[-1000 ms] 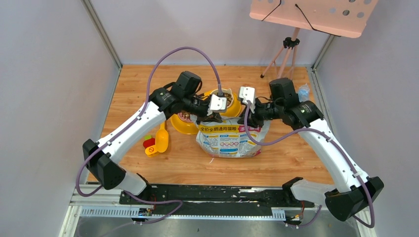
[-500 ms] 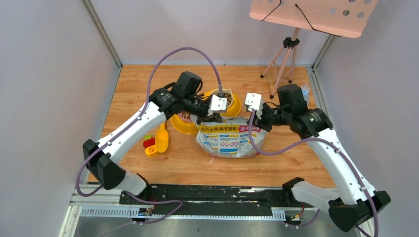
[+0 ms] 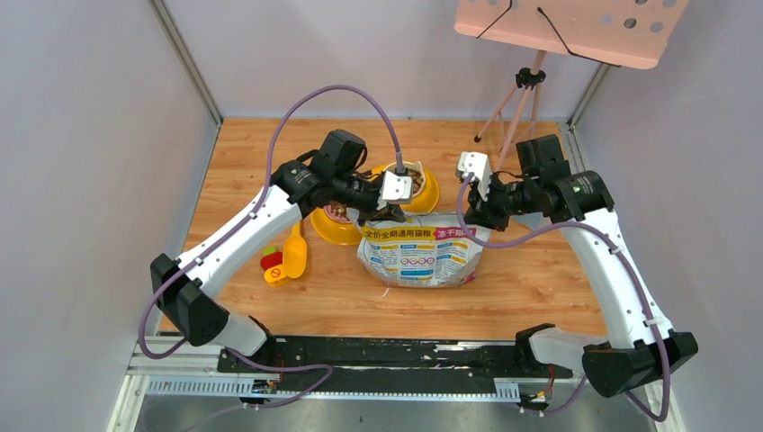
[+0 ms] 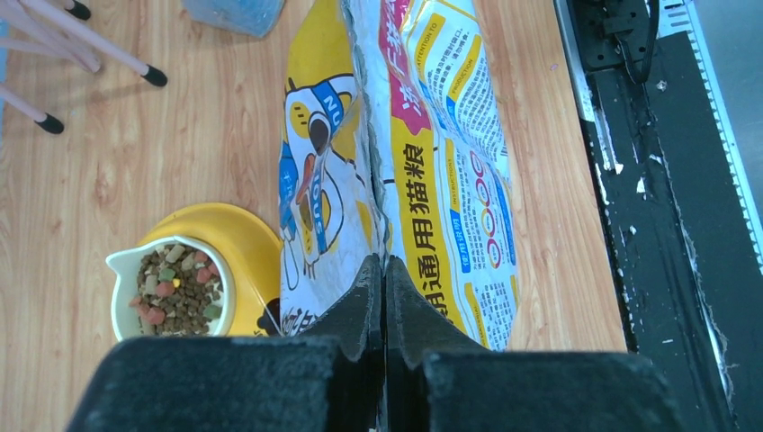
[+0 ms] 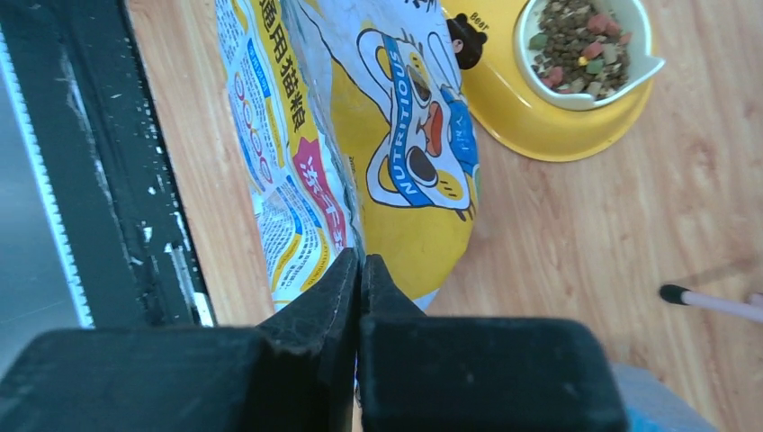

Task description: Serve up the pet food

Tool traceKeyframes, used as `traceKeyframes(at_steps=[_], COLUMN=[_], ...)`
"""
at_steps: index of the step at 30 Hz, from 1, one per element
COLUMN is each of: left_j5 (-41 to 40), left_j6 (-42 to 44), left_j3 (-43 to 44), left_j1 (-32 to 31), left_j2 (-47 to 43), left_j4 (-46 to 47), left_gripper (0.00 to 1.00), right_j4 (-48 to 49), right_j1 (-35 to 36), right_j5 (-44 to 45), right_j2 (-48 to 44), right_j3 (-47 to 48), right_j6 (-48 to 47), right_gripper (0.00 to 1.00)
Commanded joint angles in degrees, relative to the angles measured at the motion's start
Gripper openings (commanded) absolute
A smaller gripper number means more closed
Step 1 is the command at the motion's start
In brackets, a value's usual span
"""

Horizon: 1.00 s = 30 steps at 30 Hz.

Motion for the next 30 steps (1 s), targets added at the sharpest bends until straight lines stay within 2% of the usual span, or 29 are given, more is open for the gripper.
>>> traceKeyframes(at_steps=[1, 2, 3, 4, 6, 8, 11, 13, 15, 16, 17, 18, 19, 21, 22, 23, 24, 25, 26, 30], left_j5=[-1.4, -1.3, -1.3, -1.4, -1.4, -1.4, -1.3, -1.1, -1.0, -0.9, -0.9, -0.9, -0.8, -0.3, 0.1, 1.2, 1.8, 2.5, 2.7, 3.3], left_j6=[-0.4, -0.5, -0.5, -0.5, -0.4, -0.4, -0.4, -0.4, -0.6, -0.8, -1.2, -1.4, -2.0, -3.1, -3.9, -5.3, -5.9, -7.1, -7.5, -6.8], left_j3=[-1.0, -1.1, -1.1, -1.1, -1.2, -1.1, -1.1, -1.0, -1.1, -1.1, -1.1, -1.2, -1.2, -1.5, -1.7, -2.2, -2.3, -2.3, -2.2, -1.1], left_j1=[0.9, 0.9, 1.0, 1.0, 1.0, 1.0, 1.1, 1.1, 1.1, 1.2, 1.1, 1.1, 1.1, 1.1, 1.1, 1.1, 1.1, 1.1, 1.1, 1.1], left_j2=[-2.1, -2.2, -2.2, -2.2, -2.2, -2.1, -2.0, -1.8, -1.7, -1.7, -1.7, -1.6, -1.5, -1.2, -1.0, -1.0, -0.7, -0.5, 0.0, 1.3], left_j4=[0.1, 0.1, 0.1, 0.1, 0.2, 0.1, 0.1, 0.1, 0.2, 0.5, 0.6, 1.1, 1.4, 2.6, 3.2, 4.3, 4.8, 5.6, 5.9, 5.3], left_gripper=[0.00, 0.00, 0.00, 0.00, 0.00, 0.00, 0.00, 0.00, 0.00, 0.00, 0.00, 0.00, 0.00, 0.09, 0.21, 0.29, 0.30, 0.31, 0.31, 0.30], right_j4=[-6.8, -7.1, -7.7, -8.3, -9.4, -9.6, -13.0, -13.5, -12.7, -12.4, -12.0, -12.1, -12.2, -10.3, -8.6, -7.0, -5.9, -5.1, -4.3, 1.4], right_j1=[-4.1, -4.2, -4.2, -4.2, -4.3, -4.4, -5.5, -5.5, -5.5, -5.6, -5.6, -5.5, -5.6, -5.5, -5.5, -5.3, -5.2, -4.9, -4.4, -0.2], right_j5=[-2.2, -1.5, -1.0, -0.7, -0.2, 0.1, -2.8, -3.0, -1.8, -1.2, -0.9, -1.6, -2.8, -6.2, -8.0, -9.3, -10.4, -11.3, -12.0, -11.5], right_j2=[0.7, 0.8, 1.1, 1.3, 1.6, 1.3, 1.6, 2.7, 3.3, 3.4, 3.4, 3.3, 3.2, 3.2, 3.4, 3.5, 3.8, 3.9, 4.0, 3.4], right_j3=[4.3, 4.5, 4.6, 4.8, 4.8, 4.2, 4.9, 6.0, 6.2, 6.1, 6.1, 6.0, 6.1, 5.8, 5.6, 5.5, 5.6, 5.7, 5.6, 2.9], right_j6=[-3.5, -3.8, -4.5, -5.1, -6.7, -7.6, -11.3, -9.7, -7.9, -7.6, -7.8, -8.8, -9.6, -8.5, -6.9, -5.0, -3.7, -3.2, -3.1, -0.6], right_gripper=[0.10, 0.21, 0.25, 0.23, 0.07, 0.00, 0.00, 0.00, 0.24, 0.30, 0.27, 0.07, 0.00, 0.00, 0.00, 0.14, 0.29, 0.37, 0.41, 0.44])
